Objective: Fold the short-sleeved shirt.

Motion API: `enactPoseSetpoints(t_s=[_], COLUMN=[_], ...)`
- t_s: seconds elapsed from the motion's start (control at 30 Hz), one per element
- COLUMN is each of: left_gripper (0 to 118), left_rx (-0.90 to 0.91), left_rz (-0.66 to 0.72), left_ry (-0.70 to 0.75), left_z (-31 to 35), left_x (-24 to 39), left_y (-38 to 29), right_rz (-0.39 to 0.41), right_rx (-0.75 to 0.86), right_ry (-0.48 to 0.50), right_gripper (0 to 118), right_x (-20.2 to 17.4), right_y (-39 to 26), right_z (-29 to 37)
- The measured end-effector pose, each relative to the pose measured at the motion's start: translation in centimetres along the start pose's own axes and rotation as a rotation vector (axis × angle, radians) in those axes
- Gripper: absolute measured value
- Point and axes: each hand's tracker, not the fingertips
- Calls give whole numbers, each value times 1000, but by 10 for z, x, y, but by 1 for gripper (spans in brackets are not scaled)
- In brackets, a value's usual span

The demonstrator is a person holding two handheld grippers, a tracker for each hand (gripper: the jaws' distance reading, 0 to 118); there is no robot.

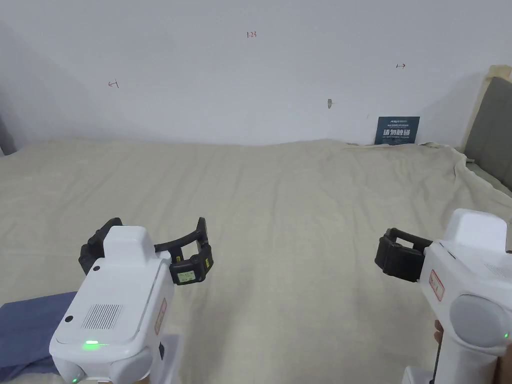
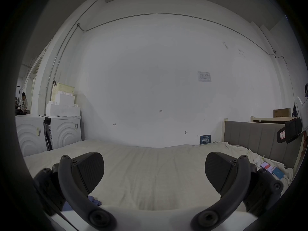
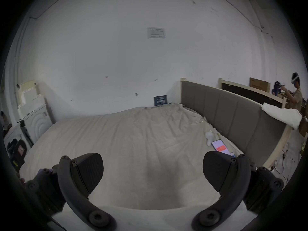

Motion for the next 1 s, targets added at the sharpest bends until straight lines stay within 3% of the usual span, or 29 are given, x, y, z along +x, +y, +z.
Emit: enactPoseSetpoints(t_s=[0.1,0.2,0.3,0.37,0.47,0.67,1.0], left_gripper=[118,118,118,118,118,118,118], left_rx=[1,2,4,3,3,5,9], left_rz=[2,3,4,4,4,-1,-3], left_ry=[0,2,2,4,5,5,6], left_z=[0,0,0,0,0,1,0], left_x=[0,-1,-1,-1,-2,-2,0], left_y=[0,1,1,0,0,0,0], right_rz=[-90,-124,-81,-24,-9,-8,55], right_rx=[-52,-71,-69,-4,43,130,286], right_ry=[50,15,-1,42,45,139,124], right_gripper=[117,117,117,117,117,117,117], right_x=[13,23,30,37,49,76,123], right_y=[3,7,6,4,2,2,6], right_z=[-12,-24,-35,-42,-53,-77,-118])
